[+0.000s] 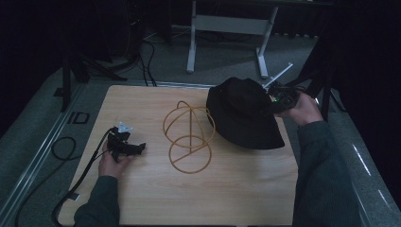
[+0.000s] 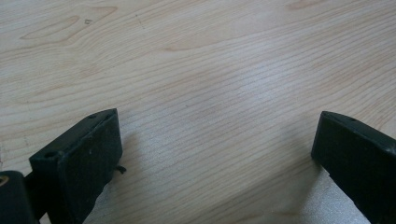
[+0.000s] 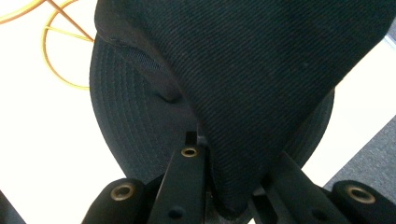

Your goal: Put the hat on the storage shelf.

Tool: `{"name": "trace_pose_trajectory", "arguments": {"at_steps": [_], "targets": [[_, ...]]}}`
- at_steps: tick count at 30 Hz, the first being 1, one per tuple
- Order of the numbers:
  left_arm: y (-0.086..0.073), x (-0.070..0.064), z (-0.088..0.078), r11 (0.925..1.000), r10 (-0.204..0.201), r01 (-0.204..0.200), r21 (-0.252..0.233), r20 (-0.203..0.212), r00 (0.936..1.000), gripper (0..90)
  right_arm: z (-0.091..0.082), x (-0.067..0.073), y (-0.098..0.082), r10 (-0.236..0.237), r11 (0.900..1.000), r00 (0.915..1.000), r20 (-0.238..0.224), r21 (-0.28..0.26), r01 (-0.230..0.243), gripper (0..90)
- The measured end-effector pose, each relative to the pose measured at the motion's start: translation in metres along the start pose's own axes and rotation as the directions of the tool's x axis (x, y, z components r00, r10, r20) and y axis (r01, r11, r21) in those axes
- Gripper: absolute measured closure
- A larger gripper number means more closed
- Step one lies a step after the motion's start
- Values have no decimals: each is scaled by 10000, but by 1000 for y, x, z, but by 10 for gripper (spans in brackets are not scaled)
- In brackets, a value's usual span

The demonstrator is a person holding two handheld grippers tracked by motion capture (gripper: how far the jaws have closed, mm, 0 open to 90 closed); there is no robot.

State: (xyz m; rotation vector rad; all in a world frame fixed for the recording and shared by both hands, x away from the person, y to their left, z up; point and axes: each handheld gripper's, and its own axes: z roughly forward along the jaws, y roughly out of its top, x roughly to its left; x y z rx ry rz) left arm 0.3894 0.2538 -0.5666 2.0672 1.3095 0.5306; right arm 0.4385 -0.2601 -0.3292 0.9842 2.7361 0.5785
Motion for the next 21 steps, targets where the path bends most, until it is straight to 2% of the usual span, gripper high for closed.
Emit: {"name": "trace_pose_trajectory", "arguments": {"at_steps": [21], "targets": [[0, 0, 0, 10000, 14, -14, 14, -1, 10000, 20, -28, -3, -13, -123, 9994, 9998, 171, -322, 128, 871]]}}
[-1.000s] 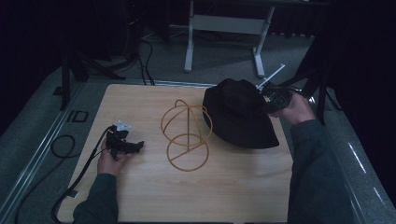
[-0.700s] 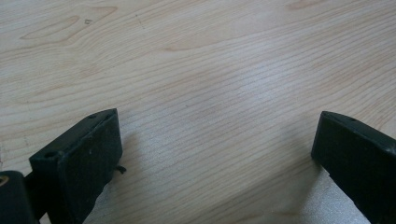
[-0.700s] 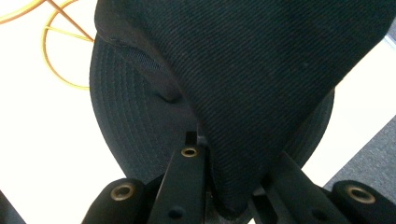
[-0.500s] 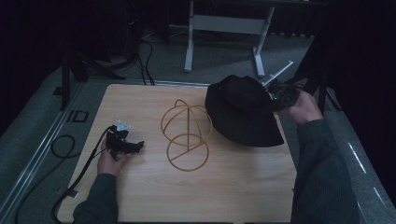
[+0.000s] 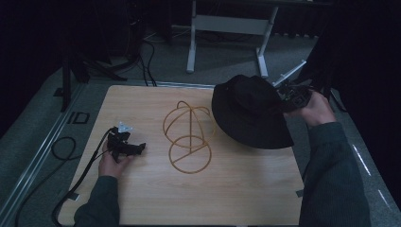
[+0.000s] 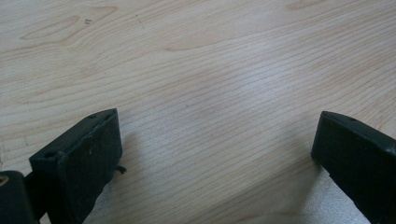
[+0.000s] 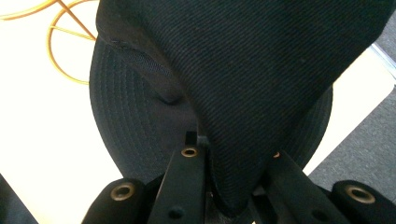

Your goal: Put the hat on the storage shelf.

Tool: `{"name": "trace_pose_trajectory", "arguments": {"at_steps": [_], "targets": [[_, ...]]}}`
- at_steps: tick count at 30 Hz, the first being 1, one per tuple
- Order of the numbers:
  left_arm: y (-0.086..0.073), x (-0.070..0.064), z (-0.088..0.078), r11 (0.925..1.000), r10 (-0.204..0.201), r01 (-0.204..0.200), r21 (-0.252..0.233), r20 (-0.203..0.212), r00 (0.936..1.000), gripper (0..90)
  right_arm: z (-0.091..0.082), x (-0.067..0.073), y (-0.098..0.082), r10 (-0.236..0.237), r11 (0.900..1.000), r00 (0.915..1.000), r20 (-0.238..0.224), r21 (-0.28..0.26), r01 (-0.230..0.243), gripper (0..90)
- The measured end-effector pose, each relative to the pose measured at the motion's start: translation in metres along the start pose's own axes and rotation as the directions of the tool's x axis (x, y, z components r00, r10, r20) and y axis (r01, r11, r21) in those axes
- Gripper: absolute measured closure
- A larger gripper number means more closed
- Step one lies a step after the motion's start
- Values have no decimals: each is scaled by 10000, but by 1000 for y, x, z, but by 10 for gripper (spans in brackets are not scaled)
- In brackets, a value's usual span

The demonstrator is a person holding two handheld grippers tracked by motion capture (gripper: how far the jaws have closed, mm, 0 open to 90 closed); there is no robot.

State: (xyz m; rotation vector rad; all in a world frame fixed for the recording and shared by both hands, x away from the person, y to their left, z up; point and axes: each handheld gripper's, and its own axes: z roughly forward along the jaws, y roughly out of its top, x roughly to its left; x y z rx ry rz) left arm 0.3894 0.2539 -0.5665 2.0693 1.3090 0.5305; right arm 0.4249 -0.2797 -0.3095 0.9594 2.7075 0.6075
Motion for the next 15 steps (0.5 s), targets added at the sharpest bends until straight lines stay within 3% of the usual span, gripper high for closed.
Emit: {"name": "trace_pose_trajectory", "arguments": {"at_steps": [15], "targets": [[0, 0, 0, 10000, 7, -7, 5, -1, 10000, 20, -18, -1, -10, 18, 9988, 10000, -71, -482, -21, 871]]}}
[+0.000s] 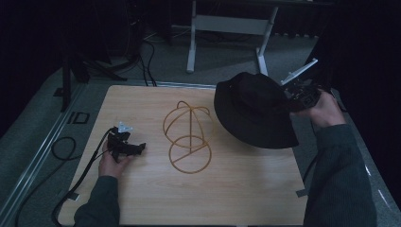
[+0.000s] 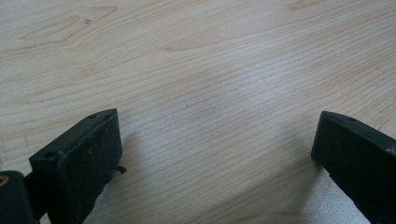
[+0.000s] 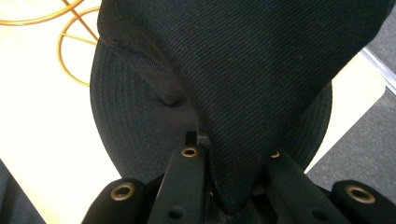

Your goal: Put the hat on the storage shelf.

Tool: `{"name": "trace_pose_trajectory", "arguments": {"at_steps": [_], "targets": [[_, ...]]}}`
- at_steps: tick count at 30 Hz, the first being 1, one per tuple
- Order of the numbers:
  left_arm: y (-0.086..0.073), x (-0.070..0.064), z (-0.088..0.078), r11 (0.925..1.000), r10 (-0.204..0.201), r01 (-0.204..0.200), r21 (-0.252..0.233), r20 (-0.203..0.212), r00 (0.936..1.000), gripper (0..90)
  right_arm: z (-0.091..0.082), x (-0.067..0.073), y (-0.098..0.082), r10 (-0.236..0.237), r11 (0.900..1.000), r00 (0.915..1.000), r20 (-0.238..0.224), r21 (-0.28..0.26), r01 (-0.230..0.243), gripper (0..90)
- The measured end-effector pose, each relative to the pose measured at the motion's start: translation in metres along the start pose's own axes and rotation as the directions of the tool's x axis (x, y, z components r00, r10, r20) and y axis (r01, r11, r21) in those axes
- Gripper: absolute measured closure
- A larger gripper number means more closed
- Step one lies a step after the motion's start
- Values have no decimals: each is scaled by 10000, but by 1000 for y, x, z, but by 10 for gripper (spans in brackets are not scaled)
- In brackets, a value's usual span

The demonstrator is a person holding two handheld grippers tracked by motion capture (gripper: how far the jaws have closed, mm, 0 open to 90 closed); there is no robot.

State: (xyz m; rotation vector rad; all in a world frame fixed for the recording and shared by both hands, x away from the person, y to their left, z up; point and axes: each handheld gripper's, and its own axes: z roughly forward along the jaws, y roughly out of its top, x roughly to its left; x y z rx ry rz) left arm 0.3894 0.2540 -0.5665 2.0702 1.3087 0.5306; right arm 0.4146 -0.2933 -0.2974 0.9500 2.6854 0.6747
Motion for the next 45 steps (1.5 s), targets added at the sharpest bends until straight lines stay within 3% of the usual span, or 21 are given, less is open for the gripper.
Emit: {"name": "trace_pose_trajectory", "arguments": {"at_steps": [30, 45], "targets": [[0, 0, 0, 10000, -6, 6, -3, 1, 10000, 20, -26, 10, -3, -565, 9959, 9975, -434, -731, 532, 871], [0, 0, 0, 10000, -2, 2, 2, 3, 10000, 20, -42, 19, 4, -1022, 9863, 9928, -630, -1363, 929, 871]]}}
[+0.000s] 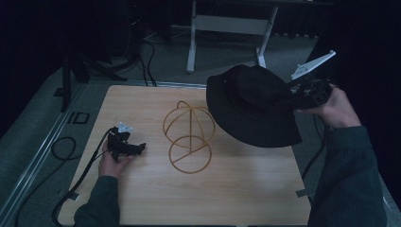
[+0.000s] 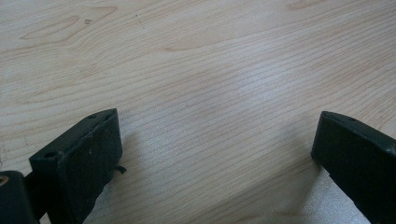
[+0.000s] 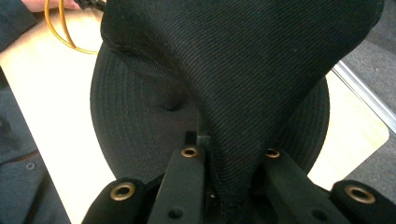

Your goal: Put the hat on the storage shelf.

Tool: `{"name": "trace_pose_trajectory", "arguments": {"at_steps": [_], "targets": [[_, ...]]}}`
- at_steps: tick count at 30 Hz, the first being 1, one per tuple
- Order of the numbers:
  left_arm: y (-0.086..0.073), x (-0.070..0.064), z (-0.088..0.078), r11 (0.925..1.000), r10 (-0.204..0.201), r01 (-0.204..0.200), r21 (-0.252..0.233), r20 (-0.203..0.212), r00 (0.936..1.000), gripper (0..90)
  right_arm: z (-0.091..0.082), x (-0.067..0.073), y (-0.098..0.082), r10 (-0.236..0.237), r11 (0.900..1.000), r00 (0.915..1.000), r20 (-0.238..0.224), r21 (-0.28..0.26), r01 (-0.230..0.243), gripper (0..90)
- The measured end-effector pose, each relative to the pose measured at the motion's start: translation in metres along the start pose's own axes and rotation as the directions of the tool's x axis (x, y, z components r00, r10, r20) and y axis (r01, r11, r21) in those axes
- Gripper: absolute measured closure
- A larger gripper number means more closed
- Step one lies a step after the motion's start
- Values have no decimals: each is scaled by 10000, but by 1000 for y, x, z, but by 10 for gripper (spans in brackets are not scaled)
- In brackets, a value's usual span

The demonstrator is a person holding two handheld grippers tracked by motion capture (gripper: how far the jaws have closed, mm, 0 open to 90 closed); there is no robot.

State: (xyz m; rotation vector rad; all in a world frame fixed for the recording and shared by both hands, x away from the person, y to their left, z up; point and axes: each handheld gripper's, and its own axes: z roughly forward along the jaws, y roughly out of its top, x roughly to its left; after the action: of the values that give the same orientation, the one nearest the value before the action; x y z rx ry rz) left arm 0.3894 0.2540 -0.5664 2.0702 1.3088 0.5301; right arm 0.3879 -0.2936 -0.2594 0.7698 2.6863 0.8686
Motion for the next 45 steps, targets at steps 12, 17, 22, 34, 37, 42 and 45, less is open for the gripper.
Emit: {"name": "trace_pose_trajectory", "arguments": {"at_steps": [12, 17, 22, 34, 37, 42, 45], "targets": [[0, 0, 0, 10000, -6, 6, -3, -5, 10000, 20, -3, 5, 8, -197, 9988, 9995, -256, -449, 186, 871], [0, 0, 0, 10000, 2, -2, -4, -1, 10000, 20, -2, 7, 13, -314, 9977, 9990, -325, -614, 294, 871], [0, 0, 0, 10000, 3, -3, 0, 4, 10000, 20, 3, 11, 20, -437, 9967, 9980, -446, -707, 405, 871], [0, 0, 0, 10000, 5, -5, 2, 5, 10000, 20, 6, 19, 36, -788, 9926, 9951, -599, -975, 728, 871], [0, 0, 0, 10000, 7, -7, 9, 4, 10000, 20, 6, 20, 38, -789, 9922, 9950, -607, -1016, 724, 871], [0, 0, 0, 10000, 4, -4, -6, -2, 10000, 20, 0, 21, 38, -789, 9912, 9949, -626, -1118, 716, 871], [0, 0, 0, 10000, 6, -6, -6, 1, 10000, 20, -2, 22, 39, -850, 9902, 9943, -646, -1169, 770, 871]]}}
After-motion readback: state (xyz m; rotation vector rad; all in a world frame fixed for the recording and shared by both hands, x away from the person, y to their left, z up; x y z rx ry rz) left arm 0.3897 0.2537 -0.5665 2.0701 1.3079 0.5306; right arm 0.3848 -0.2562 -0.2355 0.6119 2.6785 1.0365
